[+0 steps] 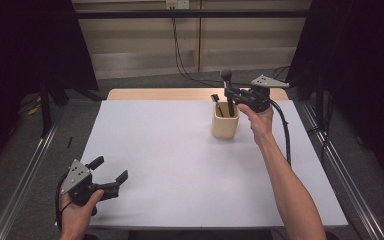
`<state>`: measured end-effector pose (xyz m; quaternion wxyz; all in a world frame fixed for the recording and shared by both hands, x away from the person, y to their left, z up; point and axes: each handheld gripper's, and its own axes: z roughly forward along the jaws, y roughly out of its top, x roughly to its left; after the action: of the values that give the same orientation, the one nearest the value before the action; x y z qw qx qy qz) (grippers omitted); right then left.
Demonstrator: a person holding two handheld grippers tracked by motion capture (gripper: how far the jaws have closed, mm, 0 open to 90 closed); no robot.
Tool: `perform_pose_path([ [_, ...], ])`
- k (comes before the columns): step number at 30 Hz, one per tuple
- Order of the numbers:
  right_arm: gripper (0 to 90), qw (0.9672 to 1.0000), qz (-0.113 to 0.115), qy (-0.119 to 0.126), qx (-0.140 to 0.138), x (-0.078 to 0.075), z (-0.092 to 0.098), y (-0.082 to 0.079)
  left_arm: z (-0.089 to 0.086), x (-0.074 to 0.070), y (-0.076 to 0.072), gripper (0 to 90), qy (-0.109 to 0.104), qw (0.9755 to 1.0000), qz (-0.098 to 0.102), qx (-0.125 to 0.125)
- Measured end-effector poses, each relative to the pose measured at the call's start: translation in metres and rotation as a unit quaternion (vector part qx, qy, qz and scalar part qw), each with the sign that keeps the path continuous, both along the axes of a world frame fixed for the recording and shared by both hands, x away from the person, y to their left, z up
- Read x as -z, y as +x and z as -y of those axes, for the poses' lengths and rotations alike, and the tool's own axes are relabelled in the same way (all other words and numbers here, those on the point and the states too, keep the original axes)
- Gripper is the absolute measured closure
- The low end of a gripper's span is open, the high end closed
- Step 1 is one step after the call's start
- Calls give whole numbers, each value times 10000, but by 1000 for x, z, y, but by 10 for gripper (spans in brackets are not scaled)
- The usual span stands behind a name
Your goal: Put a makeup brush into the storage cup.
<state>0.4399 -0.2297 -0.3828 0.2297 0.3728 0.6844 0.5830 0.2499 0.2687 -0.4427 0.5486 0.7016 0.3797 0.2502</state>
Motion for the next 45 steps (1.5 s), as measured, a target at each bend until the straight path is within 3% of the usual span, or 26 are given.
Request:
perform_pose_path([
  [23,723,9997,-166,-77,-134,22,0,-2,1,0,0,34,10,10000,16,-7],
  [45,721,9990,-375,-205,-96,39,0,-2,3,0,1,34,42,10000,-11,19],
])
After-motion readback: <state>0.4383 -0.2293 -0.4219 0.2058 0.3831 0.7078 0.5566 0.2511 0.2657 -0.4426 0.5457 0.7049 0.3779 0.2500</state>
